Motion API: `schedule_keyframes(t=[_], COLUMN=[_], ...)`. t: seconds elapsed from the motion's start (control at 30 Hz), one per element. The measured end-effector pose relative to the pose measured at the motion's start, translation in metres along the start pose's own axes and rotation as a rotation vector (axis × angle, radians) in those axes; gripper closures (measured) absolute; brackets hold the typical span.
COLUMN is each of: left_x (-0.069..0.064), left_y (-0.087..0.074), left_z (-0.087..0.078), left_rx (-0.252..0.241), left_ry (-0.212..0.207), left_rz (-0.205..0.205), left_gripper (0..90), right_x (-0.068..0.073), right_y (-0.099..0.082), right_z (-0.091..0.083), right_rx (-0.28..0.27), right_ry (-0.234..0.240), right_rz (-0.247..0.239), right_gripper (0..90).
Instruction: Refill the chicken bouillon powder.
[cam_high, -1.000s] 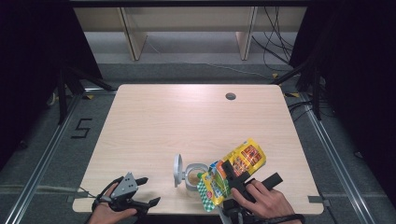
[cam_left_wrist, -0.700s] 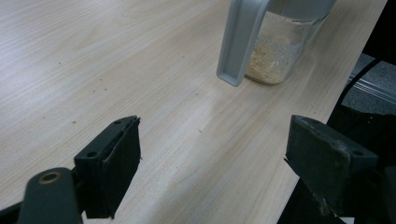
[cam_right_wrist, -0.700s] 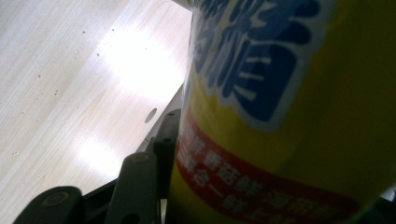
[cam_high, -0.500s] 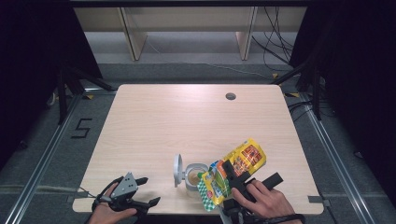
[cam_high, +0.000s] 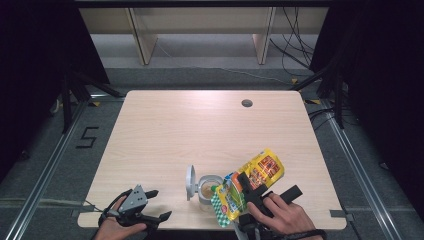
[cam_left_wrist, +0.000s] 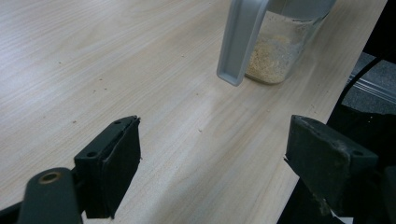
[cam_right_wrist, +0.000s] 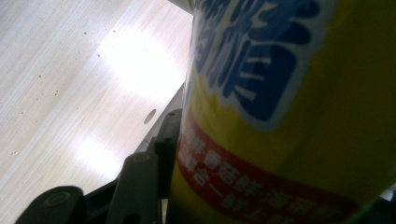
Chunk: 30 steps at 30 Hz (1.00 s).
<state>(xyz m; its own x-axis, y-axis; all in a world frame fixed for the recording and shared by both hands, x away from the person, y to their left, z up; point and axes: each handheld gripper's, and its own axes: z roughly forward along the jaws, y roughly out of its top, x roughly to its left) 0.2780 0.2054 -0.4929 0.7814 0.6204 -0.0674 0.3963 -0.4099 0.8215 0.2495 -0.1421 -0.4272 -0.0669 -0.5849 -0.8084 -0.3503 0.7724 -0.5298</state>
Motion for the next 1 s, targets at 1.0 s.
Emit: schedule_keyframes(t=[1.0], left_x=[0.0012], left_y=[0.0004], left_z=[-0.0005], left_rx=[0.016], left_ry=[0.002], left_rz=[0.011], left_gripper=[17.4], right_x=[0.0], right_y=[0.0004], right_z=[-0.0002], right_rx=[0.005], right_ry=[-0.003], right_rz=[-0.01], right_gripper=[59.7])
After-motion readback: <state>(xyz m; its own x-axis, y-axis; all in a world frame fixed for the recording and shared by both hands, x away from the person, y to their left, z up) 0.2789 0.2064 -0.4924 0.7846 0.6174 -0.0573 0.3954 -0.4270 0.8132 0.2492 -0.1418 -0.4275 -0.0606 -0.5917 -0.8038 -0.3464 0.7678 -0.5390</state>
